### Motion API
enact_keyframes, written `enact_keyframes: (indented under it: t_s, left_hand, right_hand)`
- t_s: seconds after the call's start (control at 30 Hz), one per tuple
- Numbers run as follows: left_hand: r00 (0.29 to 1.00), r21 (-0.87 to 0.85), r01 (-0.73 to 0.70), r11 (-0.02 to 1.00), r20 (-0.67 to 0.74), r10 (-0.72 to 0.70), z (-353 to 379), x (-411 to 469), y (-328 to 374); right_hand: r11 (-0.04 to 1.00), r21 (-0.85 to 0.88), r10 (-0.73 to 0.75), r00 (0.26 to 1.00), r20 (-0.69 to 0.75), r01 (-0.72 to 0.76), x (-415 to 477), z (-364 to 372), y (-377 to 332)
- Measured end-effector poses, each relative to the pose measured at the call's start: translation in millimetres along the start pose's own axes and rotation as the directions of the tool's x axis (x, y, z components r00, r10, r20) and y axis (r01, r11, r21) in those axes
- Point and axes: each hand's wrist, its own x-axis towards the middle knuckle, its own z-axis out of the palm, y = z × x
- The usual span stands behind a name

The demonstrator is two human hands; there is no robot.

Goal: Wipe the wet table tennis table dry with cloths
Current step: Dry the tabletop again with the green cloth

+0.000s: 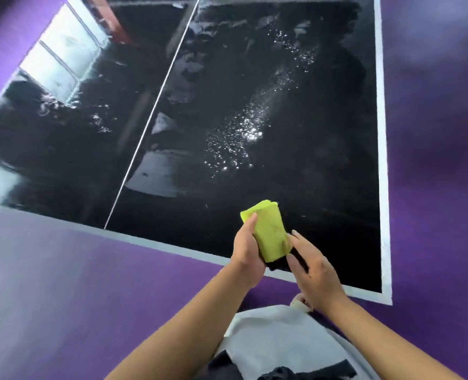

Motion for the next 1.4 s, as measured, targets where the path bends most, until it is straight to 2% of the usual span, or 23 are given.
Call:
enact_keyframes:
  t_s: [0.13,0.2,0.23,0.3,0.37,0.4,0.43,0.47,0.53,0.57,0.6,0.67,0.73,0.9,0.97,1.03,1.1,1.23,1.4]
  left_hand:
    - [0.949,-0.190,-0.195,0.962,-0.285,0.136,-85.9,6.5,72.3]
    - [0.884,-0.249,-0.286,0.925,-0.441,0.154,-138.4,10.5,115.8]
    - [0.833,-0.223,-0.330,0.917,-0.525,0.172,-163.8,13.5,134.9]
    - [0.719,-0.050,-0.438,0.898,-0.620,0.316,-212.1,22.0,166.8]
    - [0.571,0.262,-0.557,0.788,-0.569,0.592,-253.7,36.8,185.2]
    - [0.514,0.452,-0.525,0.721,-0.507,0.692,-273.6,49.2,189.3]
    - [0.516,0.628,-0.416,0.657,-0.432,0.740,-294.3,65.4,187.8]
    - [0.591,0.774,-0.255,0.580,-0.349,0.727,-312.5,80.5,180.3]
    - [0.776,0.948,0.023,0.318,-0.217,0.592,-336.0,102.5,155.4]
    - [0.811,0.975,0.071,0.213,-0.181,0.556,-339.9,107.8,142.5]
    - [0.814,0.983,0.076,0.165,-0.157,0.559,-337.5,110.4,130.9]
    - [0.805,0.989,0.038,0.140,-0.113,0.582,-316.0,106.3,112.1]
    - [0.834,0.995,-0.046,0.089,-0.010,0.551,-285.6,95.1,87.1]
    - [0.872,0.946,-0.312,-0.082,0.320,0.371,-200.8,62.1,-5.9]
    - [0.864,0.921,-0.370,-0.121,0.389,0.318,-166.1,56.4,-36.2]
    - [0.850,0.886,-0.430,-0.174,0.462,0.254,-131.3,53.7,-57.9]
    - [0.839,0.858,-0.475,-0.198,0.509,0.193,-99.3,48.6,-79.8]
    - [0.825,0.832,-0.516,-0.204,0.547,0.140,-44.6,38.9,-126.5]
    - [0.781,0.768,-0.595,-0.239,0.622,0.056,28.9,38.7,-180.3]
  right_hand:
    - [0.997,-0.072,-0.013,0.998,0.059,0.017,32.9,47.5,-34.5]
    - [0.977,-0.212,-0.011,1.000,0.021,0.015,44.1,69.4,-43.5]
    - [0.949,-0.316,0.001,1.000,0.003,0.000,49.5,79.0,-46.2]
    - [0.863,-0.500,0.081,0.997,-0.005,-0.073,58.7,96.7,-48.8]
    - [0.784,-0.598,0.231,0.972,0.036,-0.164,62.9,112.7,-48.7]
    - [0.756,-0.623,0.297,0.953,0.058,-0.198,63.2,120.8,-48.2]
    - [0.734,-0.641,0.344,0.937,0.065,-0.224,62.2,127.4,-49.0]
    - [0.714,-0.657,0.366,0.929,0.058,-0.240,60.0,133.0,-49.7]
    - [0.692,-0.678,0.364,0.931,0.031,-0.248,54.5,139.0,-51.2]
    - [0.692,-0.677,0.361,0.932,0.025,-0.250,52.0,139.3,-51.6]
    - [0.698,-0.668,0.366,0.930,0.023,-0.258,49.5,138.2,-51.6]
    - [0.711,-0.638,0.391,0.920,0.011,-0.295,44.1,134.5,-49.0]
    - [0.717,-0.608,0.421,0.907,-0.012,-0.341,36.0,128.6,-44.4]
    - [0.748,-0.454,0.462,0.871,-0.166,-0.483,-2.8,95.8,-11.7]
    - [0.715,-0.491,0.470,0.862,-0.189,-0.498,-25.8,76.1,8.8]
    - [0.689,-0.559,0.466,0.872,-0.147,-0.462,-43.7,56.8,29.0]
    - [0.683,-0.565,0.476,0.868,-0.138,-0.464,-55.9,35.7,46.6]
    - [0.676,-0.455,0.516,0.813,-0.268,-0.579,-76.7,-6.5,76.4]
    - [0.670,-0.378,0.558,0.769,-0.311,-0.639,-120.7,-55.0,113.5]
